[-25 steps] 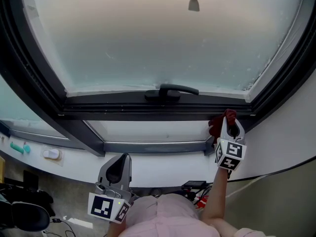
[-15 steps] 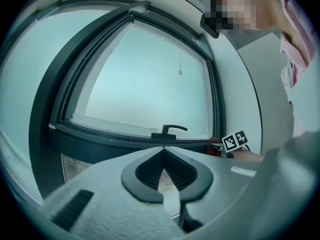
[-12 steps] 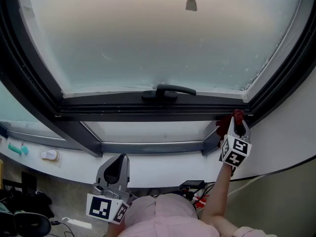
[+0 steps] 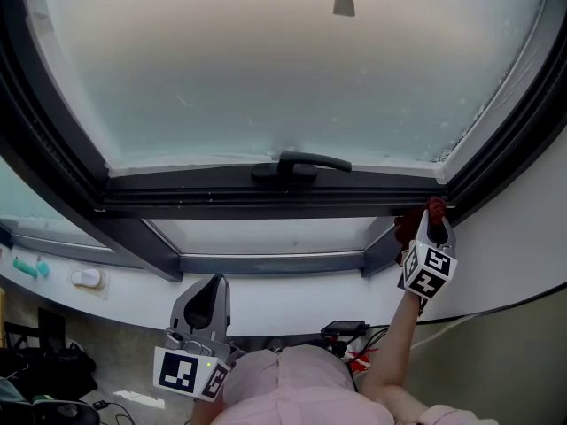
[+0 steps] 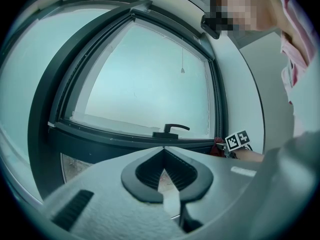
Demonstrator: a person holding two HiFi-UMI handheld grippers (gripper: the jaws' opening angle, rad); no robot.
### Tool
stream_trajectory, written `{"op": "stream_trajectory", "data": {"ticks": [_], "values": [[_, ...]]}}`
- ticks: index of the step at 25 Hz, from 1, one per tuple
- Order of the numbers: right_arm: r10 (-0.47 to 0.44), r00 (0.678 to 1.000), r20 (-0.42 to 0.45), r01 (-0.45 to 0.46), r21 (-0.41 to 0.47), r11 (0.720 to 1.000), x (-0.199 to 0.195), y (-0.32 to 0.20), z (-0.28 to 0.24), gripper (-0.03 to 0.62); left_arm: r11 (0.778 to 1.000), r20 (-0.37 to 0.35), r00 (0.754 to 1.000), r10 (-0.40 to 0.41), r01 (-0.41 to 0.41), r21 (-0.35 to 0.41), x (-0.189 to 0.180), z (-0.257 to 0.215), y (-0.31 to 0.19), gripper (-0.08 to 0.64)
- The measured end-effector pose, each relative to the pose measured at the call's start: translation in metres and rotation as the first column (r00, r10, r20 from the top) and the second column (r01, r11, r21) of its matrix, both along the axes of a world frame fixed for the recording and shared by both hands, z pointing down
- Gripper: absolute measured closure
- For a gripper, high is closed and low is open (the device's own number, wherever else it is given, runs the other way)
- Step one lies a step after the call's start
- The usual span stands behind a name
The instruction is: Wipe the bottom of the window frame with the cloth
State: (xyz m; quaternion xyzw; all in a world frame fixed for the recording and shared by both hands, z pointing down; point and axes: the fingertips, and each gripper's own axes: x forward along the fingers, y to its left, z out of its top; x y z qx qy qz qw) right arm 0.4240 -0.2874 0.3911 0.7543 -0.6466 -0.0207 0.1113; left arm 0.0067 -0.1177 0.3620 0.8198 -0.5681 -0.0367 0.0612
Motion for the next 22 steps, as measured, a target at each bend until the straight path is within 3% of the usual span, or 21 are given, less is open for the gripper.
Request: {"op": "stream_trajectory", "data": {"ticks": [22], "values": [[0.107,0.994,0.025,-0.107,-0.008,0.994,0.039,-0.006,0.001,0.532,1.0,-0.013,1.0,0.003,-0.003,0.008,0.003,0.001,-0.021,0.565]]}}
